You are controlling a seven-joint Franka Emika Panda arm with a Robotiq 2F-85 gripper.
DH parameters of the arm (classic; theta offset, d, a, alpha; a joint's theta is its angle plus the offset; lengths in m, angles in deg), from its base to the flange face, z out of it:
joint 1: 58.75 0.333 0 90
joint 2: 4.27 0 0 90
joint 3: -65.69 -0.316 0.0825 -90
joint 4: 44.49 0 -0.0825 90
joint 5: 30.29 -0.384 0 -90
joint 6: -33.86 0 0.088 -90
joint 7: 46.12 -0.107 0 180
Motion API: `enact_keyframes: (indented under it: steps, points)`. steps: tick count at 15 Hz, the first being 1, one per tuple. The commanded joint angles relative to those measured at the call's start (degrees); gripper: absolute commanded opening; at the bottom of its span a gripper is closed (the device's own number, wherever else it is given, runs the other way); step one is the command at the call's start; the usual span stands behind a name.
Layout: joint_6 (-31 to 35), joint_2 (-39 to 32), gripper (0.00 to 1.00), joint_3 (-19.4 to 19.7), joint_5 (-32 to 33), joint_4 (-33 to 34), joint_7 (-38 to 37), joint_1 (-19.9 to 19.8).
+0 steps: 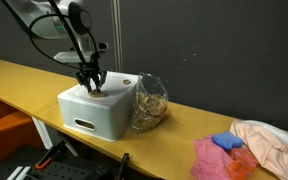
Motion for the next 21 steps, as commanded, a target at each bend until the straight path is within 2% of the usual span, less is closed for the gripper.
enact_keyframes:
  steps: [1, 2, 3, 7, 8, 13, 16, 21]
  points:
    - [1.15, -0.04, 0.44, 0.17, -0.02, -0.20, 0.33, -0.46]
    - [1.15, 0.07, 0.36, 0.17, -0.06, -0.33, 0.31, -0.51]
    - [1.09, 0.27, 0.34, 0.18, -0.07, -0.48, 0.21, -0.54]
    - [1.01, 0.58, 0.03, 0.17, -0.33, -0.64, 0.22, -0.67]
    - [0.96, 0.78, 0.00, 0.18, -0.28, -0.72, 0.12, -0.65]
    - [-0.48, 3.94, 0.01, 0.93, 0.66, -0.47, -0.52, -0.96]
    - [-1.54, 4.99, 0.01, 1.94, 0.45, 1.71, 0.53, -2.49]
    - [-1.06, -0.02, 0.01, 4.26, -0.90, 9.74, 4.18, -6.47]
